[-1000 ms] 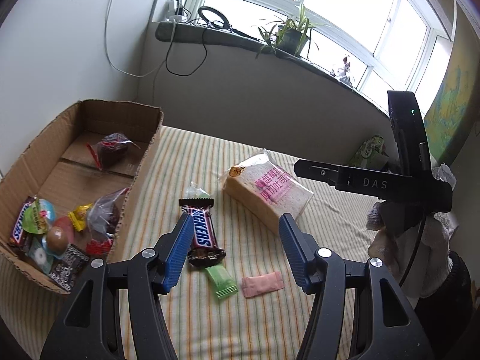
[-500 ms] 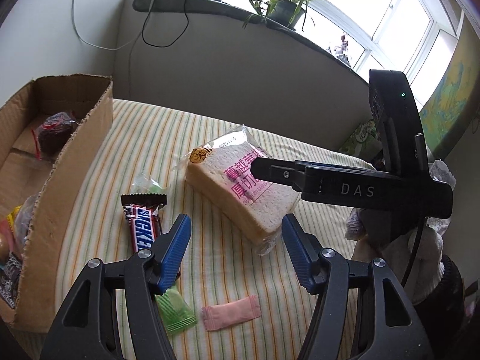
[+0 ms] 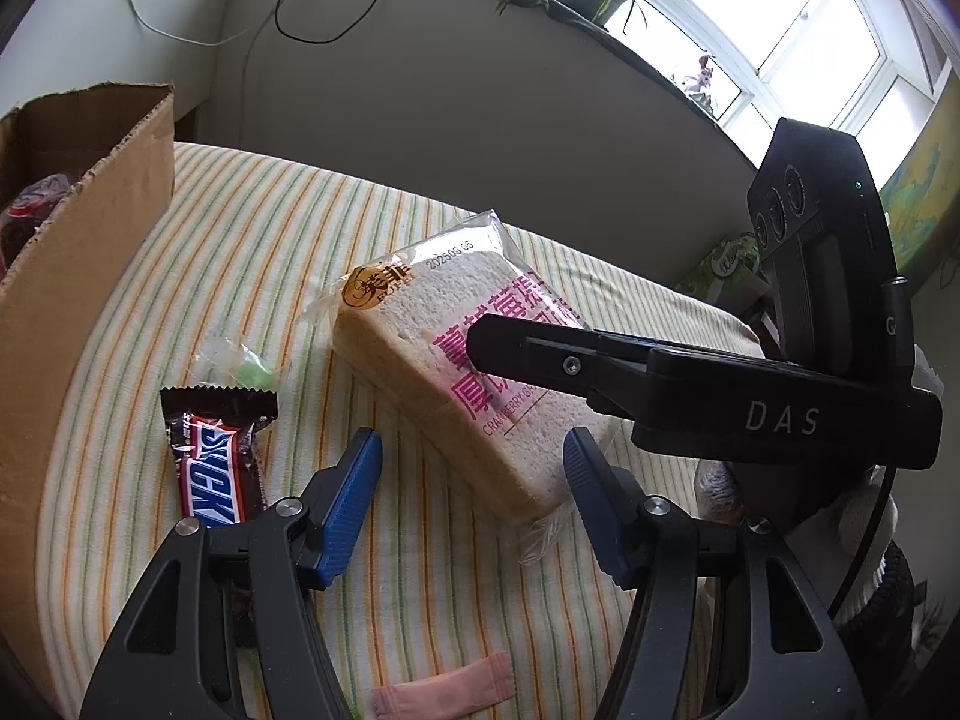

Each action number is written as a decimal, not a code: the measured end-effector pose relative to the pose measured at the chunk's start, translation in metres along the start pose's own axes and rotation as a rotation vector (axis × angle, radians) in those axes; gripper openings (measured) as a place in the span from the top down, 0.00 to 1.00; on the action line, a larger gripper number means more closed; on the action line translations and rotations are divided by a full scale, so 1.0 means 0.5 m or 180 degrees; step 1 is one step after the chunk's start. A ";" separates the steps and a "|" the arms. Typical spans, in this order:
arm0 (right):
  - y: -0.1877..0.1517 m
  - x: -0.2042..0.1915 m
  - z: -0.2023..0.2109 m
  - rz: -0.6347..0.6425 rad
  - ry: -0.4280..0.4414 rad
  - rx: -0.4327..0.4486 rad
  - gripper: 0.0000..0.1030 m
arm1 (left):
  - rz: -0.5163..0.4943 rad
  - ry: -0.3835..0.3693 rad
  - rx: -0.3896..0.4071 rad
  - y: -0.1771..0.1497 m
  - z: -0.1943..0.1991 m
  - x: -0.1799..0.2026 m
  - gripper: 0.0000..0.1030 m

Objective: Organize snacks
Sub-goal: 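Close right gripper on the toast bread bag while left gripper braces its side, then carry the toast bag with right gripper to the box while left gripper supports it, then lower the toast bag into the box and open right gripper, then withdraw both open grippers from the box toward the remaining snacks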

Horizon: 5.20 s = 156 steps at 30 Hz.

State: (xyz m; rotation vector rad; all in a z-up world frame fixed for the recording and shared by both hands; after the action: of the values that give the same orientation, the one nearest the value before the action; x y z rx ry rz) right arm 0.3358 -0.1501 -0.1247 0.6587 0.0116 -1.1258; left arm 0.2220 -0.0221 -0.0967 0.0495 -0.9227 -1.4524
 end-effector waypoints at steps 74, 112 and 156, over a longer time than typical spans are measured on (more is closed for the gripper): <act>0.006 -0.451 0.034 0.0658 0.0177 0.0232 0.39 | 0.0017 0.0215 0.0997 -0.037 0.347 -0.120 0.48; 0.047 -0.503 -0.059 0.0804 -0.0145 0.0178 0.28 | 0.0096 0.0631 0.1000 -0.021 0.346 -0.232 0.49; -0.199 -0.240 0.098 0.1310 -0.0476 0.0122 0.33 | -0.0229 0.0463 0.0707 -0.110 0.304 -0.082 0.58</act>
State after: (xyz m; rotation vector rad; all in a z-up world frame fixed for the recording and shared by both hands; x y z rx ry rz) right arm 0.1831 -0.1011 -0.0931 0.5769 -0.2633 -0.7758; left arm 0.0984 0.0777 -0.0460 0.3516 -0.9663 -1.3872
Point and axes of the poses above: each gripper's, at about its wrist camera, not at the fingertips, and z roughly against the way its jaws point, x to its right, y to its top, the point moved 1 cm from there along -z, roughly the way its jaws point, and after that the axes turned 5 degrees about -y, right-handed, at the moved point
